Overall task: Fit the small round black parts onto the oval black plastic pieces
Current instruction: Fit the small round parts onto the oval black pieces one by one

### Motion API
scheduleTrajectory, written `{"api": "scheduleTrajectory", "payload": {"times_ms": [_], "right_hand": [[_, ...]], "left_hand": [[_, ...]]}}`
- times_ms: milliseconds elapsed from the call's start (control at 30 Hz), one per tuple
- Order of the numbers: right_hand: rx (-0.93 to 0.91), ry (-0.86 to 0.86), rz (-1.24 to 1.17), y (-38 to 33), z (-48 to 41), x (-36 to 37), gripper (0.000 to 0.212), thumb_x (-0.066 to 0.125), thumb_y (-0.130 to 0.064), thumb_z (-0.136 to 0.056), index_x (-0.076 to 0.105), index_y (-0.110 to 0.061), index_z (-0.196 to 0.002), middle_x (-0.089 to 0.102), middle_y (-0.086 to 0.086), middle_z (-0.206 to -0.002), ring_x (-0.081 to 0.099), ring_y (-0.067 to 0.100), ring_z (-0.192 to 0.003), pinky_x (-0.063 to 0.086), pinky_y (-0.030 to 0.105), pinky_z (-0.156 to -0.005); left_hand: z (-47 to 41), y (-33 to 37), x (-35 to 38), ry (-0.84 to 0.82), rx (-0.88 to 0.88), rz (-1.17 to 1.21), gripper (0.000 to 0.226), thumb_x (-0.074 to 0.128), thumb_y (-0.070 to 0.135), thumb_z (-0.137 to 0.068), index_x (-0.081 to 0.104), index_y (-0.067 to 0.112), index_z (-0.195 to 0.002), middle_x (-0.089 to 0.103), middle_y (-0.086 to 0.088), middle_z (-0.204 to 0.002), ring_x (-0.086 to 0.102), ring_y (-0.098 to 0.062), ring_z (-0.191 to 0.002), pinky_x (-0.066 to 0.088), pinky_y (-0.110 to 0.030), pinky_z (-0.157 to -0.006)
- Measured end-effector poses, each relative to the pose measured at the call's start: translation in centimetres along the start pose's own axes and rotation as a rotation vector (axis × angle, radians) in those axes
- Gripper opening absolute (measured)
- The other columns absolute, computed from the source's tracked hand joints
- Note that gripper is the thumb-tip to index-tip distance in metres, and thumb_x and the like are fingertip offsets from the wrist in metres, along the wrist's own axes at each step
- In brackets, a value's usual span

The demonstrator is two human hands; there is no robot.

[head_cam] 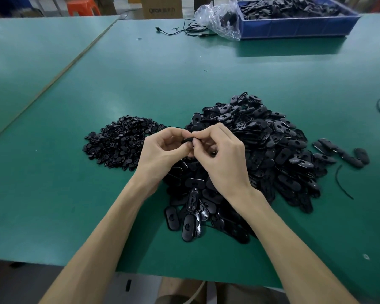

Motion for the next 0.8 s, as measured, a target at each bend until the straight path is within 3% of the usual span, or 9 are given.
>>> {"api": "scheduleTrajectory", "payload": {"times_ms": [100, 567, 800], "right_hand": [[0.025, 0.021, -0.051, 0.2, -0.09, -0.39, 0.005, 0.07, -0.003, -0.097, 0.071, -0.008, -0.098, 0.067, 0.003, -0.097, 0.072, 0.014, -0.077, 0.058, 0.022, -0.07], [0.103, 0.004, -0.118, 0.94, 0.12, -0.13, 0.004, 0.07, -0.005, -0.099, 0.071, -0.007, -0.102, 0.069, 0.005, -0.1, 0.074, 0.024, -0.082, 0.062, 0.041, -0.075], [0.111, 0.018, -0.118, 0.96, 0.17, -0.26, 0.005, 0.07, -0.004, -0.098, 0.072, -0.005, -0.102, 0.069, 0.005, -0.099, 0.074, 0.023, -0.081, 0.062, 0.041, -0.074]], "left_hand": [[-0.1, 0.13, -0.11, -0.02, 0.002, 0.054, 0.016, 0.077, -0.001, -0.088, 0.078, 0.005, -0.103, 0.078, -0.016, -0.091, 0.072, -0.021, -0.078, 0.058, -0.028, -0.079], [-0.21, 0.11, -0.17, -0.018, 0.025, 0.075, 0.015, 0.075, 0.003, -0.091, 0.081, 0.011, -0.102, 0.078, -0.016, -0.097, 0.075, -0.023, -0.081, 0.059, -0.028, -0.08], [-0.15, 0.07, 0.1, -0.049, 0.021, 0.09, 0.016, 0.077, 0.005, -0.088, 0.081, 0.011, -0.103, 0.078, -0.017, -0.098, 0.075, -0.025, -0.082, 0.06, -0.029, -0.081]]}}
Point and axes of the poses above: each hand's wrist, its own z-axis away from the middle knuckle, its own x-axis out of the palm, y = z × x, the point moved 10 cm from there along -z, towards the middle knuckle
